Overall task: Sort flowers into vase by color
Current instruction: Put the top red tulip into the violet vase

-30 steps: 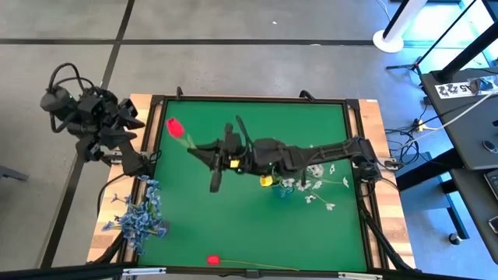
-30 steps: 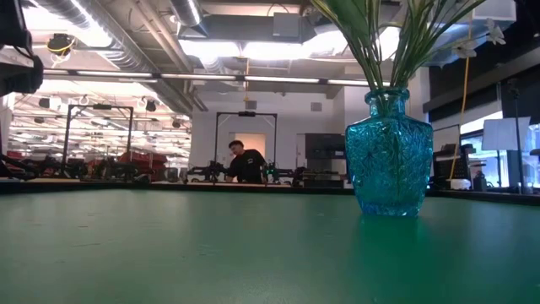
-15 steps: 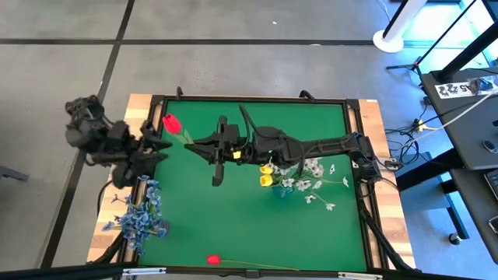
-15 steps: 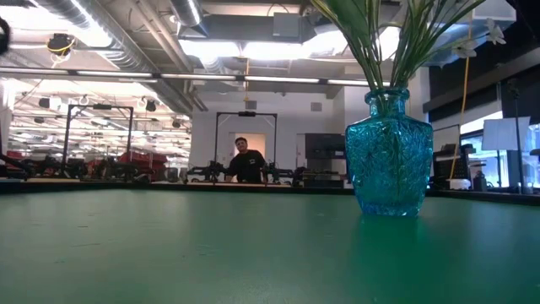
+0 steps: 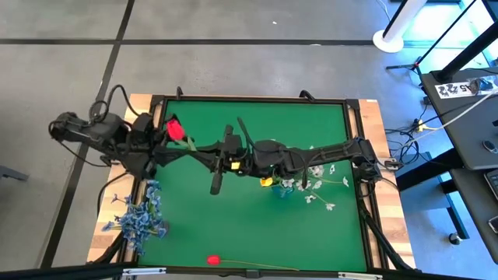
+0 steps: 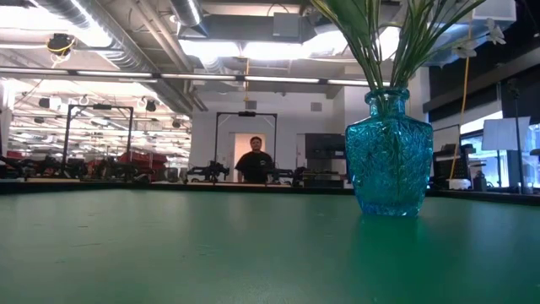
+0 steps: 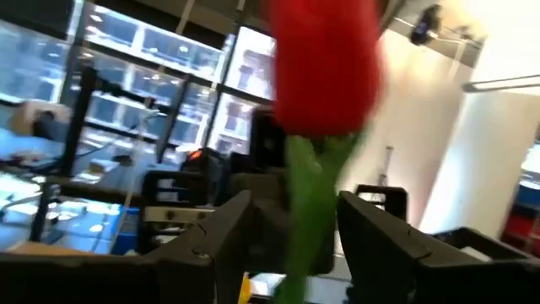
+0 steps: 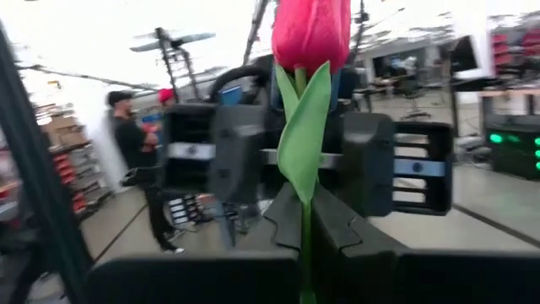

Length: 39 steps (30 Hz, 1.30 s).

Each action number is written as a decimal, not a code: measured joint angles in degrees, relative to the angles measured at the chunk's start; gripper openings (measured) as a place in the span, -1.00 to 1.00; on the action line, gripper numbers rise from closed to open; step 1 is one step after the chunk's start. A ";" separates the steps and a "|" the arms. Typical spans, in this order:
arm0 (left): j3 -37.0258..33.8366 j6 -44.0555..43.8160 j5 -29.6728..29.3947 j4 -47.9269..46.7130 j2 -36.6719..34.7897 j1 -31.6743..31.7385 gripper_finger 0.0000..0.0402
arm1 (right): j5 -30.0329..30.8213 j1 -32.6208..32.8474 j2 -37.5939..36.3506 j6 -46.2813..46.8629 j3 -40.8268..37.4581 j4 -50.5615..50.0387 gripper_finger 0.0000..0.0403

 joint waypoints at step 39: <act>18.55 5.31 0.87 -37.73 -5.15 2.77 -0.99 | -10.51 0.96 -2.00 0.92 0.04 -6.09 0.76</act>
